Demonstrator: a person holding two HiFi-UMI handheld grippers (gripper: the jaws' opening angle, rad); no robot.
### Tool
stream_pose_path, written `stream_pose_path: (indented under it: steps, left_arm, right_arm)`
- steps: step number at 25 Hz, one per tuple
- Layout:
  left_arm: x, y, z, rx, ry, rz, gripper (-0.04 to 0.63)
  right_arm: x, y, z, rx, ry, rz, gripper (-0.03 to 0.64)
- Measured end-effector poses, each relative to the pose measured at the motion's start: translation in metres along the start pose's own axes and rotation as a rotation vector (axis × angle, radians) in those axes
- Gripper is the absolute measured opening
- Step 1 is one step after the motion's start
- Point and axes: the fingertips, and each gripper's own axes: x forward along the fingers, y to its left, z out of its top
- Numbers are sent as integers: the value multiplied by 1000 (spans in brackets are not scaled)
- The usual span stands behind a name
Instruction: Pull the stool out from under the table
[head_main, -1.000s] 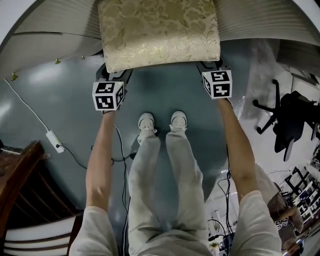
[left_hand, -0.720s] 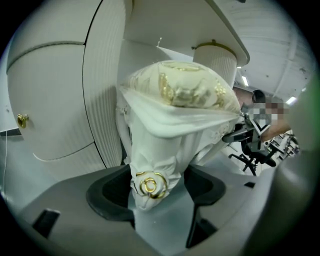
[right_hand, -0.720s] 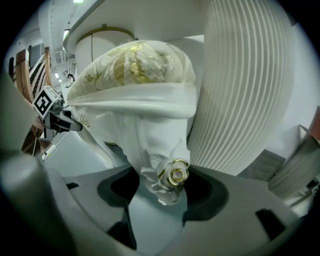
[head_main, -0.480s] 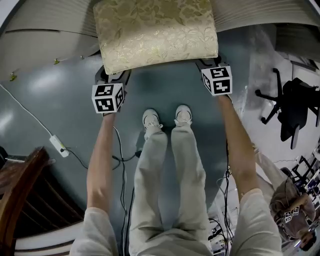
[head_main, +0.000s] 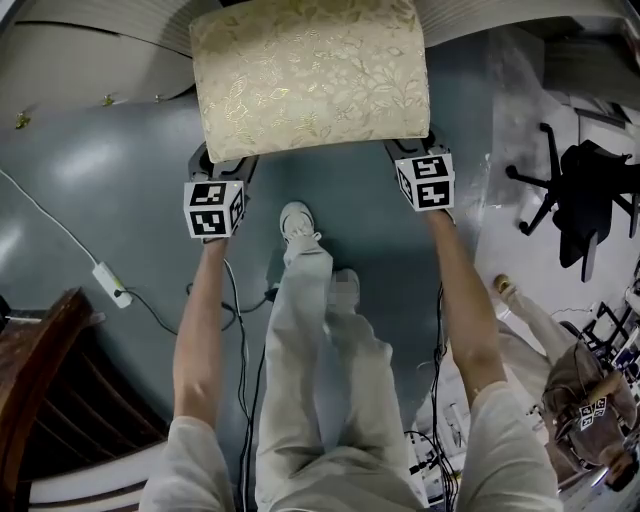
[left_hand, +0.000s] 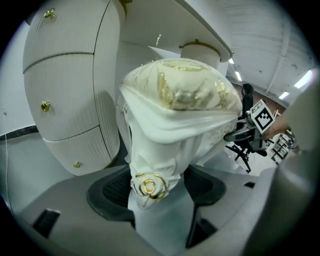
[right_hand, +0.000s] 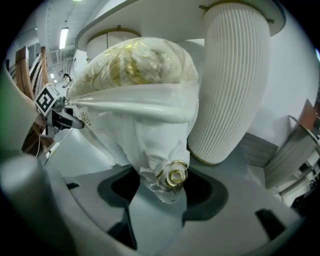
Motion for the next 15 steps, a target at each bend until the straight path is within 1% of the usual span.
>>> stream_pose_path:
  steps: [3,6,10,12,14,15]
  left_arm:
    - [-8,-8,-7,-1,9,3,304]
    - [-15,-17,-15,-18,20,14,304]
    - [-42,-41,-51,-5,12,19,304]
    - [-48,-48,-63,-6,17,20,304]
    - [-40,-47,-59,-16,16,26,304]
    - [-31,-43,-50,-27,5,40,304]
  right_arm:
    - [-10,4,-9,2,8,5,262]
    - [-19,7,-17,-2,19,15,261]
    - [-49,31,-56,7,10,10,261]
    - [-57,38,-68,13,17,15,261]
    - [-50,29,-63,1,14,15,261]
    - [-39,18,-51,-20,3,19,261]
